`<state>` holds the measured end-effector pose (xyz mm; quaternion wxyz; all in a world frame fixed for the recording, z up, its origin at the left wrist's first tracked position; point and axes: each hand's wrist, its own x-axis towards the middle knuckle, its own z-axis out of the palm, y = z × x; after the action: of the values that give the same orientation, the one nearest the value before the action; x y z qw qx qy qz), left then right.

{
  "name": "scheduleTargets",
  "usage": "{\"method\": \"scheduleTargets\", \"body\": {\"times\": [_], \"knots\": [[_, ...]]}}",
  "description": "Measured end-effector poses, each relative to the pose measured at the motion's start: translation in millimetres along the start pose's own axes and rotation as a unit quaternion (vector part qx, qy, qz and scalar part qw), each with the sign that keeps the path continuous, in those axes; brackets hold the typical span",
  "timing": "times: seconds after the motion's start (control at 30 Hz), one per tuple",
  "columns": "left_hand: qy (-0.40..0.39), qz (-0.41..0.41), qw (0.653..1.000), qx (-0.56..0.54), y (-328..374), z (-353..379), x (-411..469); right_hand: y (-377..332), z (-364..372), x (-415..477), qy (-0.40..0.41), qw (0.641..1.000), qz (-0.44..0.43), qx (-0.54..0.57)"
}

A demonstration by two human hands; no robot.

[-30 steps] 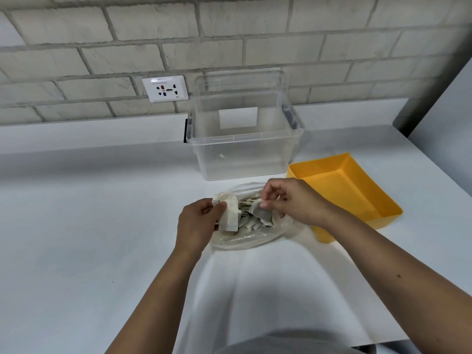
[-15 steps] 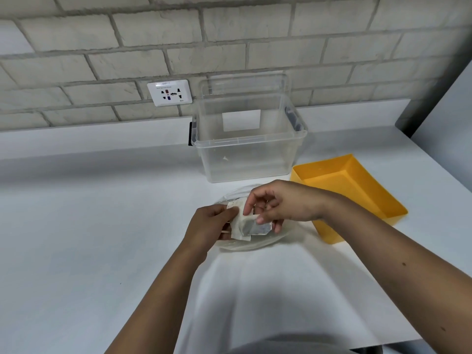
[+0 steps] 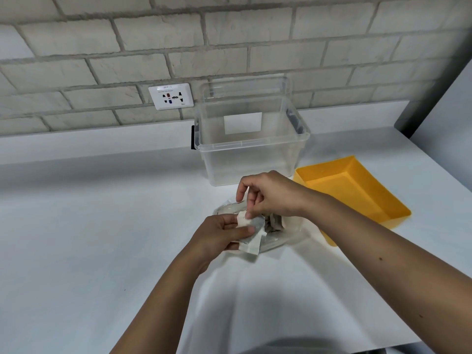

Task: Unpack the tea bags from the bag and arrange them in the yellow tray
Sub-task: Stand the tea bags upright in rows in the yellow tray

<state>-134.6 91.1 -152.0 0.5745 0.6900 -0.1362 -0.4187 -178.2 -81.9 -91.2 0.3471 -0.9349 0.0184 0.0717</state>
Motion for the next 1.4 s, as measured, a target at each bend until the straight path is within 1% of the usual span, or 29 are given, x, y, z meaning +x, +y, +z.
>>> {"method": "scheduleTargets", "body": {"times": [0.03, 0.13, 0.2, 0.27, 0.37, 0.47, 0.57, 0.7, 0.8, 0.83, 0.93, 1.0, 1.07, 1.2, 1.4], "knots": [[0.021, 0.004, 1.0, 0.001, 0.2, 0.6, 0.9, 2.5, -0.9, 0.0, 0.011, 1.0, 0.005, 0.009], [0.1, 0.028, 0.995, -0.01, -2.1, -3.7, 5.5, 17.5, -4.8, -2.6, 0.078, 0.996, 0.022, 0.039], [0.152, 0.039, 0.987, -0.016, -4.5, -6.8, 8.4, 30.4, -5.4, -9.5, 0.091, 0.995, 0.027, 0.008], [0.18, 0.045, 0.982, -0.014, -7.1, -6.9, 10.2, 42.3, -0.7, -18.2, 0.072, 0.995, 0.029, -0.064], [0.193, 0.048, 0.98, -0.008, -8.8, -4.6, 10.8, 54.9, 14.9, -28.1, 0.056, 0.979, 0.051, -0.191], [0.196, 0.044, 0.98, -0.011, -10.5, 0.1, 10.3, 60.1, 30.1, -35.6, 0.072, 0.95, 0.086, -0.29], [0.189, 0.042, 0.981, -0.005, -10.0, 1.9, 9.8, 61.6, 42.8, -37.7, 0.096, 0.935, 0.099, -0.326], [0.181, 0.037, 0.983, 0.001, -7.9, -0.2, 9.1, 61.4, 54.4, -37.8, 0.142, 0.929, 0.114, -0.323], [0.178, 0.044, 0.983, 0.006, -5.0, -0.1, 7.7, 66.3, 52.6, -40.2, 0.166, 0.936, 0.112, -0.291], [0.18, 0.048, 0.982, 0.006, -3.9, 0.8, 7.9, 68.3, 49.8, -42.0, 0.181, 0.944, 0.117, -0.251], [0.192, 0.064, 0.979, -0.009, -0.2, 8.3, 7.7, 73.4, 35.4, -49.7, 0.242, 0.961, 0.12, -0.063], [0.2, 0.074, 0.977, -0.024, 1.7, 18.7, 8.3, 76.9, 20.0, -57.5, 0.253, 0.963, 0.092, 0.035], [0.206, 0.081, 0.974, -0.04, 3.5, 31.9, 8.7, 82.2, 2.2, -66.2, 0.248, 0.962, 0.063, 0.095], [0.211, 0.088, 0.971, -0.063, 7.1, 64.9, 14.1, 118.3, -37.6, -81.3, 0.225, 0.96, 0.042, 0.162], [0.215, 0.092, 0.968, -0.087, 17.0, 106.3, 34.2, 186.6, -75.1, -74.9, 0.19, 0.973, 0.054, 0.117]]}}
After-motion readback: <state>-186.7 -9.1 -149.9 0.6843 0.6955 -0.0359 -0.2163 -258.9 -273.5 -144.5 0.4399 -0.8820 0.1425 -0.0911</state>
